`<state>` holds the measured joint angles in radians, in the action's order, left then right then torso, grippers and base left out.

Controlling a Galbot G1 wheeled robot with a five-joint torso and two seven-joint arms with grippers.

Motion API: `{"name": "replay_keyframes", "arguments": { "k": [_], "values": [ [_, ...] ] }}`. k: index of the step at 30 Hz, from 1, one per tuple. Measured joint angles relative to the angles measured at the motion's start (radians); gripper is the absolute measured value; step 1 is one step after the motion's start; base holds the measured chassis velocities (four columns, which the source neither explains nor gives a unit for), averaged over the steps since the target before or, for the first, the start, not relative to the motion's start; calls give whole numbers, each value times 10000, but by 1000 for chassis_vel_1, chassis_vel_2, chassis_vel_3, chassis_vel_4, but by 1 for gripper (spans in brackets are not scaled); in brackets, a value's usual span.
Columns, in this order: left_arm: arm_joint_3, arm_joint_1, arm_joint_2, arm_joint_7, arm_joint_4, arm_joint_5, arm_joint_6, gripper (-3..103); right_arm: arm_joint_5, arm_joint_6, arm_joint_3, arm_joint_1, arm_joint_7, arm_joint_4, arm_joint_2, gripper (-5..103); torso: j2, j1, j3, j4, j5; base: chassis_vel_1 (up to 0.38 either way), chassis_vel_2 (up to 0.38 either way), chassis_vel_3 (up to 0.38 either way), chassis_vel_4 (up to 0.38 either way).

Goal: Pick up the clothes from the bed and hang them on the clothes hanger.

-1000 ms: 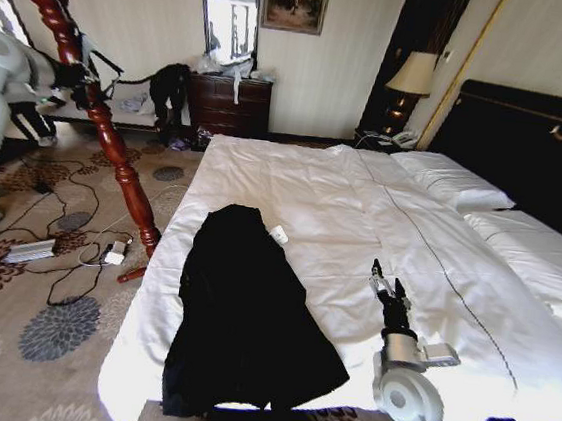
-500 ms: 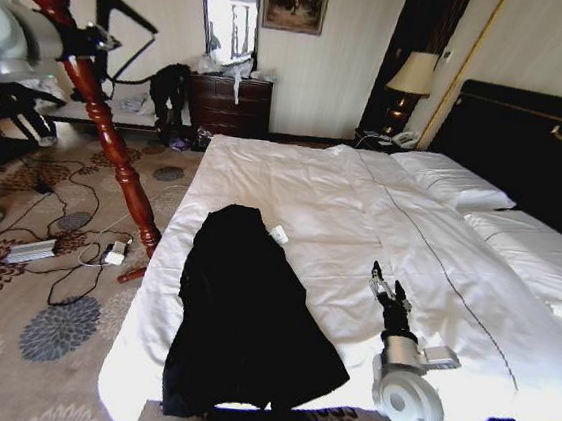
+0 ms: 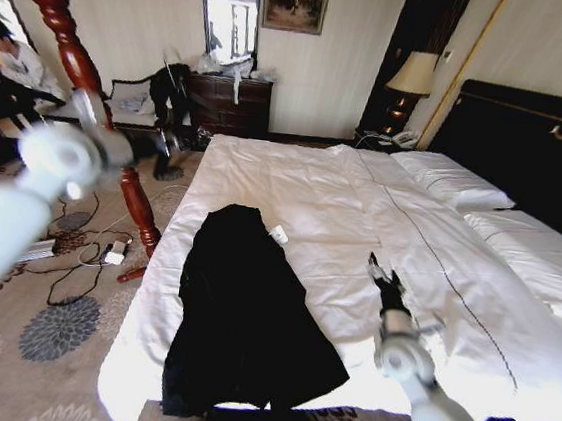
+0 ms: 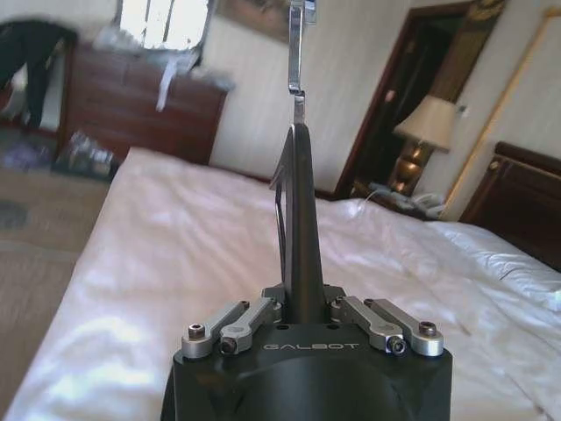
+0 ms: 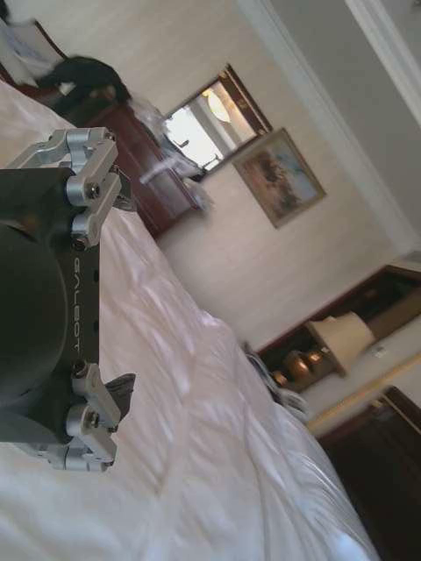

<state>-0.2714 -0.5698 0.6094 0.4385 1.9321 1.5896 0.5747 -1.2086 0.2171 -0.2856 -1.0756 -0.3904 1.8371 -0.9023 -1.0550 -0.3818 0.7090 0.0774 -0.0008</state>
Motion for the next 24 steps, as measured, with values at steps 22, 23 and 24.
{"name": "replay_keyframes", "arguments": {
  "k": [22, 23, 24],
  "values": [
    [-2479, -3731, 2950, -95, 303, -606, 85, 18, 194, -3075, 6574, 5945, -1446, -2916, -1358, 100, -2, 0, -1, 5, 7, 0, 0, 0, 0],
    [-2666, -3701, 2949, -87, 298, -573, 147, 18, 443, -3281, 6996, 6302, -1622, -3209, -1686, 100, -2, 0, -1, 7, 6, 0, 0, 0, 0],
    [-2813, -3706, 2948, -81, 298, -560, 186, 18, 794, -3516, 7445, 6658, -1814, -3533, -2092, 100, -1, -1, -1, 8, 4, 0, 0, 0, 0]
  ]
}}
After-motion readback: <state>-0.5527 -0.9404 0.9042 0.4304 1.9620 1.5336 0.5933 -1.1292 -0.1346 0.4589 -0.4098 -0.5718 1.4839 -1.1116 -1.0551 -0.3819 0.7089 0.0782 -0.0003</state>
